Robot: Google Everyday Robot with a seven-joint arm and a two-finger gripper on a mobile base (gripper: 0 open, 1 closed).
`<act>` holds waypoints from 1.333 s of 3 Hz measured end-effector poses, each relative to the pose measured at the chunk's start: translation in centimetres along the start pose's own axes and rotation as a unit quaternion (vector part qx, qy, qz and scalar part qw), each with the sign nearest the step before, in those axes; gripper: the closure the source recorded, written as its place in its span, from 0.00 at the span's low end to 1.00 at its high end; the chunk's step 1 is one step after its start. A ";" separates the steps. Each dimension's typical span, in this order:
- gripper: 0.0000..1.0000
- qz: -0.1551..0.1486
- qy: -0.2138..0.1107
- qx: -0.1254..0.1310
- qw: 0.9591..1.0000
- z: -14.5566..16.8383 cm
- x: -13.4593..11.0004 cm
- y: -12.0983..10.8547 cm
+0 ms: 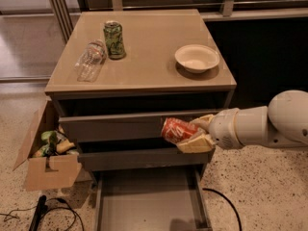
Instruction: Place coke can into bottom drawer
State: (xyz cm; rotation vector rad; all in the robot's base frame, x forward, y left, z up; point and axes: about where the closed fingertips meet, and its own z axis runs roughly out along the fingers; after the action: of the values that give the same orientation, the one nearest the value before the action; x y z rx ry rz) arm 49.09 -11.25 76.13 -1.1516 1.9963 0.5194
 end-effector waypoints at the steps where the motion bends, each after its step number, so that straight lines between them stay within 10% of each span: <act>1: 1.00 0.003 0.023 -0.024 0.999 4.6 2.4 -1.3; 2: 1.00 0.003 0.023 -0.024 0.999 4.6 2.4 -1.3; 4: 1.00 0.090 0.038 -0.107 0.990 13.4 10.5 2.9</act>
Offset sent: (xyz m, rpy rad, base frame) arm 0.0195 0.0066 -0.0393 -0.0190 0.0443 0.0221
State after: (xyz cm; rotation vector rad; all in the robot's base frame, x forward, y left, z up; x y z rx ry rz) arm 48.92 -6.72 59.47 -1.1385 2.1633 0.8085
